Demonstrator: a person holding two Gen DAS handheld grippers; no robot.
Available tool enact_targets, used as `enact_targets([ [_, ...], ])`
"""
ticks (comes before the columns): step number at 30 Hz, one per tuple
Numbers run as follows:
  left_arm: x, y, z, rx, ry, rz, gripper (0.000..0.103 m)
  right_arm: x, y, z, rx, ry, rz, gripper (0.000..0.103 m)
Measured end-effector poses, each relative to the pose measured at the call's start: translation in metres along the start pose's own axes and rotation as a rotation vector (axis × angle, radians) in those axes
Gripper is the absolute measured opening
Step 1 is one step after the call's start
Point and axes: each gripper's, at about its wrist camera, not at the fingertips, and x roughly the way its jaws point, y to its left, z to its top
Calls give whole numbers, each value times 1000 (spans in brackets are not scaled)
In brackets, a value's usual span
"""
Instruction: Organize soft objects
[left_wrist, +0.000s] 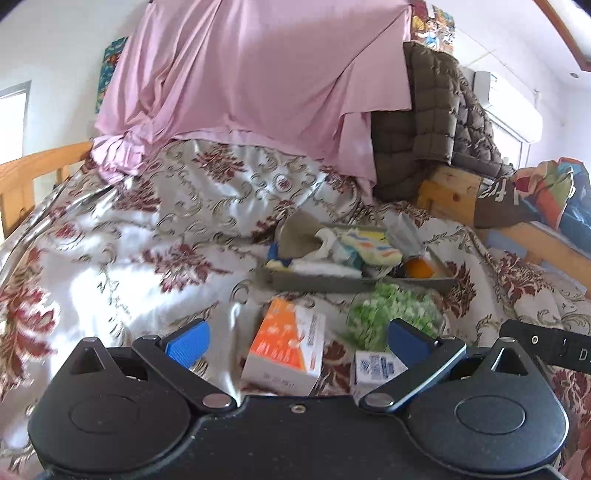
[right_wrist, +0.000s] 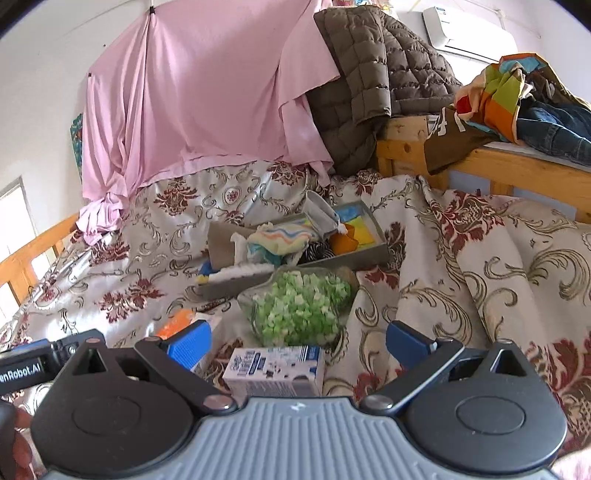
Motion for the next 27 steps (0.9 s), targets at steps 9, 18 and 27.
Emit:
enact_targets([
  [9,-4,8,-20,-14,58,61,102,-5,8,-11,-24,39,-39,103],
  [18,-4,8,-19,-26,63,76,102,1,6,-12,-20,70,-45,103],
  [27,-4,6,-20,-15,64,75,102,2,5,-12,-19,79,-42,103],
])
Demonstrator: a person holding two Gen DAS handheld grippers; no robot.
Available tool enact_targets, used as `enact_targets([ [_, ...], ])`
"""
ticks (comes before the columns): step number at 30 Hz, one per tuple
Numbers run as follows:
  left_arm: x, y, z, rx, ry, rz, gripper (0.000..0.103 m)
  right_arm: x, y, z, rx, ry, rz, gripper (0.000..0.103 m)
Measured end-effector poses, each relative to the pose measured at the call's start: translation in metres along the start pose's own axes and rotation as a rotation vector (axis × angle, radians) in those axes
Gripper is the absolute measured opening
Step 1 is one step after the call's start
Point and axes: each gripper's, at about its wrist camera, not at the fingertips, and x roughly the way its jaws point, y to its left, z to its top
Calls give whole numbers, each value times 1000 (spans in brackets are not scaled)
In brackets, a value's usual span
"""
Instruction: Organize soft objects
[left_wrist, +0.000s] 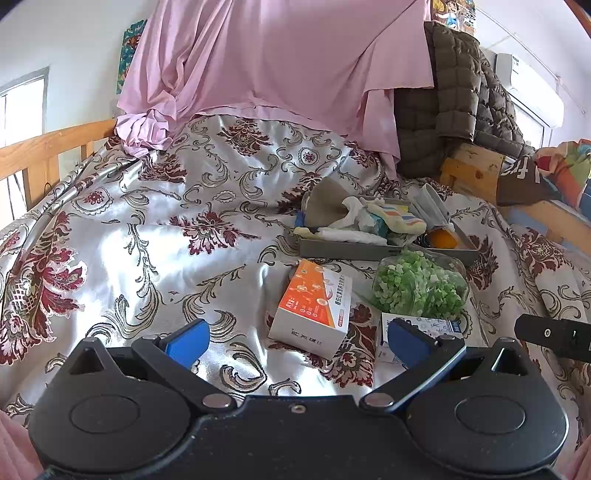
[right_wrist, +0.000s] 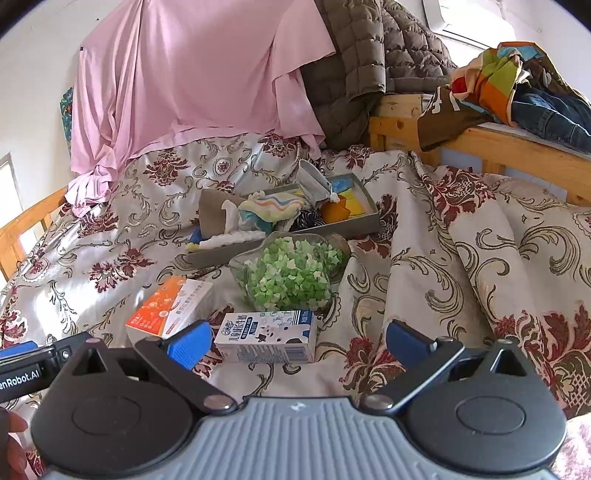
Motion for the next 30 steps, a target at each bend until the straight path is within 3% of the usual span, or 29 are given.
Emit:
enact_targets([
  [30,1,0,0,0,27,-5,102,2,1,-2,0,8,0,103],
])
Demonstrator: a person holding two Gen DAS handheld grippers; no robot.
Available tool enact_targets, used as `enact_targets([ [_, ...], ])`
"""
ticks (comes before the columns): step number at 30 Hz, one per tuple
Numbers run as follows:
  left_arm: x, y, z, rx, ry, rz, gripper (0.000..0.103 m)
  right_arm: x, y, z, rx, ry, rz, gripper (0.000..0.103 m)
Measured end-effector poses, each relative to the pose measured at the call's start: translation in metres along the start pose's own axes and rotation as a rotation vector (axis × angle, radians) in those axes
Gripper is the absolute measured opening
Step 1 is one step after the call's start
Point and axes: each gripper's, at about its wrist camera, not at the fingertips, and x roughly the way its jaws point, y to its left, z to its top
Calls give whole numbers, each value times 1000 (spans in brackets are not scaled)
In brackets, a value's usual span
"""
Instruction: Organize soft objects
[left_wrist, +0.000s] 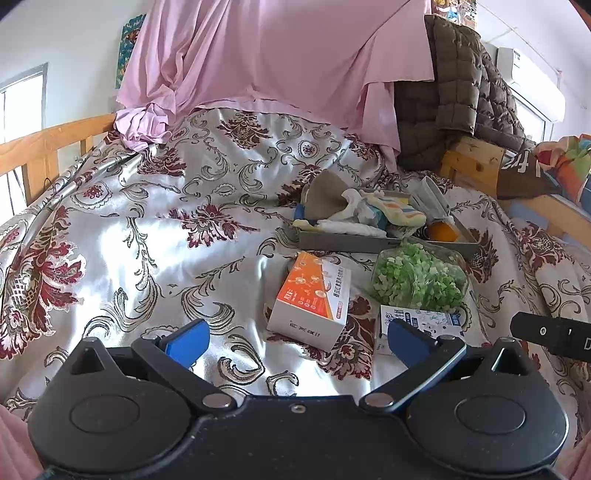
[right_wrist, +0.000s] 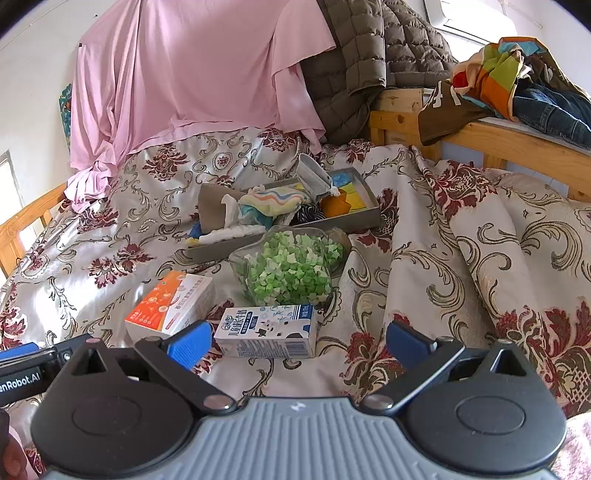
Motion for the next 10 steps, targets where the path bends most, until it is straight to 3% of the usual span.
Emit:
enact_targets([
  [10,1,-1,-1,2,2,-2,102,0,0,1,-1,1,0,103],
])
